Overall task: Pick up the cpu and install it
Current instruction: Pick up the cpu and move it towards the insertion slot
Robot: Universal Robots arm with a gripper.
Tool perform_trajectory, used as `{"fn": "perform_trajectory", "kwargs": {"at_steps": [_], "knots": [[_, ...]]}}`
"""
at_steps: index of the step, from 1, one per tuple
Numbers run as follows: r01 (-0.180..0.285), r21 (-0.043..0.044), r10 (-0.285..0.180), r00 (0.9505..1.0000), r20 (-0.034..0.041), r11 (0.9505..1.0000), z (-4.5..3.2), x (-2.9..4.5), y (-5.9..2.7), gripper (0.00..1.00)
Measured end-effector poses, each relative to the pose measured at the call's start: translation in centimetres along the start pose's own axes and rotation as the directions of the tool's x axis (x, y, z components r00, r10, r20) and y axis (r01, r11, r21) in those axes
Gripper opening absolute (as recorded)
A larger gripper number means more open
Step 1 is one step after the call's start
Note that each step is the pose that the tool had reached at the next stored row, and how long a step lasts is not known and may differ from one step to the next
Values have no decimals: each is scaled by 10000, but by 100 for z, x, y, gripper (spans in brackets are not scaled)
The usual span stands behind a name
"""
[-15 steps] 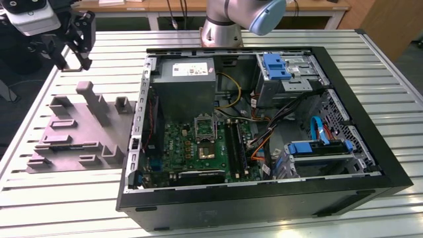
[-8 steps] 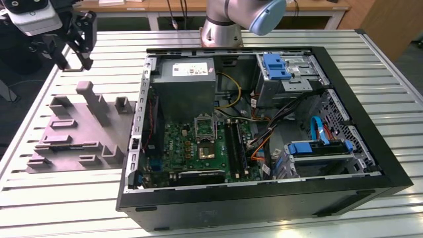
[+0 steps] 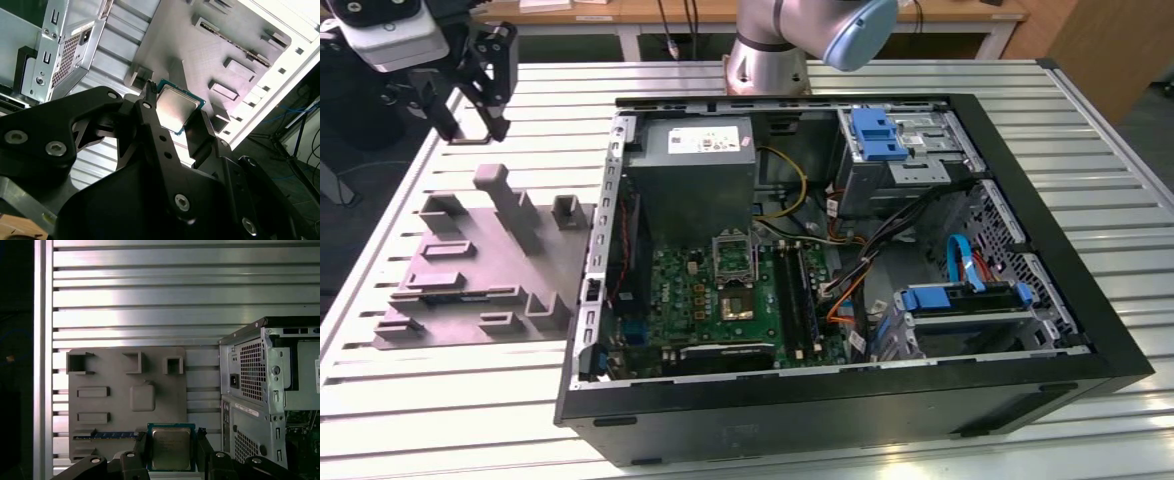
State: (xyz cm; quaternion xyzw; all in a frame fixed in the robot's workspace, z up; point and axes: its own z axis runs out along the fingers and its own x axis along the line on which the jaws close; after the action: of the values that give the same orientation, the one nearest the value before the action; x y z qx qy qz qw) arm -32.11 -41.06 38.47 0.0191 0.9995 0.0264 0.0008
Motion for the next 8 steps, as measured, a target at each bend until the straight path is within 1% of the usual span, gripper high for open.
{"fn": "perform_trajectory", "kwargs": {"at_steps": [8], "knots": [[1, 0, -1, 10000, 0, 10000, 0, -32, 1, 47]]}}
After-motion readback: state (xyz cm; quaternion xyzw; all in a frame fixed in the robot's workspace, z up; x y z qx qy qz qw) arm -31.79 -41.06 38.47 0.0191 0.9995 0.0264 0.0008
